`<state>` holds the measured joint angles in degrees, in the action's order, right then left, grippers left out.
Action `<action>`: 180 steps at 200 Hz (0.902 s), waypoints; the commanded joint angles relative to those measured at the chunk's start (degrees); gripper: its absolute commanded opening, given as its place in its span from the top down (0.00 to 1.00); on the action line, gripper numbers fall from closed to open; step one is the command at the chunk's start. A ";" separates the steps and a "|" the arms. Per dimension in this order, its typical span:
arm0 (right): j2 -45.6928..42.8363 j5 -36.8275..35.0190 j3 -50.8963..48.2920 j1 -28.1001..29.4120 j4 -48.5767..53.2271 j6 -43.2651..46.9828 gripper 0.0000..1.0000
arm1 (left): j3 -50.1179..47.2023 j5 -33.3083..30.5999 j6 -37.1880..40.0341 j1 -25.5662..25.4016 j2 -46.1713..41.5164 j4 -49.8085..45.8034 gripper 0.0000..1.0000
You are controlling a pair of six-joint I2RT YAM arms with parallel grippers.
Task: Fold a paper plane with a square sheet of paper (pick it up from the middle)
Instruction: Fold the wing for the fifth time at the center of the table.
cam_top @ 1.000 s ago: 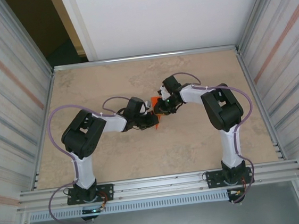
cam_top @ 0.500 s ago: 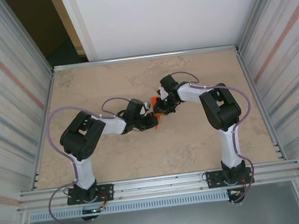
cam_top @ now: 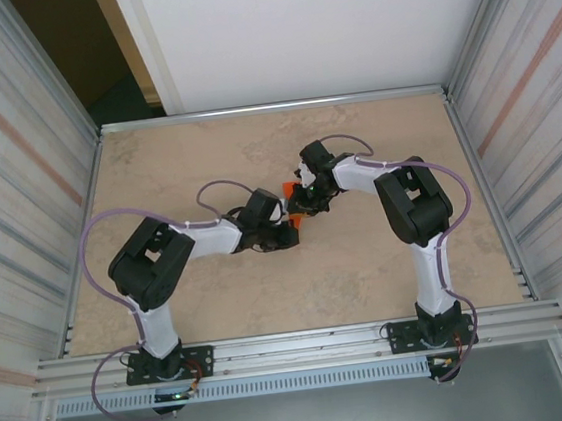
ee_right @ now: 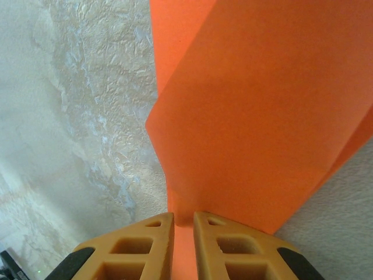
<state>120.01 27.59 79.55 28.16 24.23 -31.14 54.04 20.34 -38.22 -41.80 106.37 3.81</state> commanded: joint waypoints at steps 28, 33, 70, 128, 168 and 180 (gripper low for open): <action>4.22 -6.04 -0.55 0.31 3.09 -1.25 0.83 | -1.52 -1.35 2.78 -0.95 -2.51 -8.90 0.98; 4.27 -6.01 -0.58 0.31 3.11 -1.22 0.83 | -1.65 -1.45 2.86 -0.93 -3.02 -8.99 0.98; 3.23 -6.34 -1.14 0.56 3.19 -2.22 0.83 | -2.34 -0.31 2.55 -0.25 -9.90 -7.66 0.97; -0.29 -6.18 -5.11 0.67 0.48 -11.29 0.82 | -0.28 1.17 -0.59 0.76 -7.50 -0.66 0.96; -1.09 -4.94 -6.81 0.07 -1.44 -13.94 0.83 | 2.18 0.68 -1.33 2.18 -2.27 1.46 0.98; -1.11 -4.67 -6.96 0.05 -1.63 -14.06 0.83 | 2.54 0.85 -1.31 2.77 -1.11 2.14 0.98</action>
<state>117.91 26.59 75.35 28.49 18.61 -42.50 54.52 20.51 -38.81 -40.42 103.59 3.55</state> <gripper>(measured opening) 0.169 0.052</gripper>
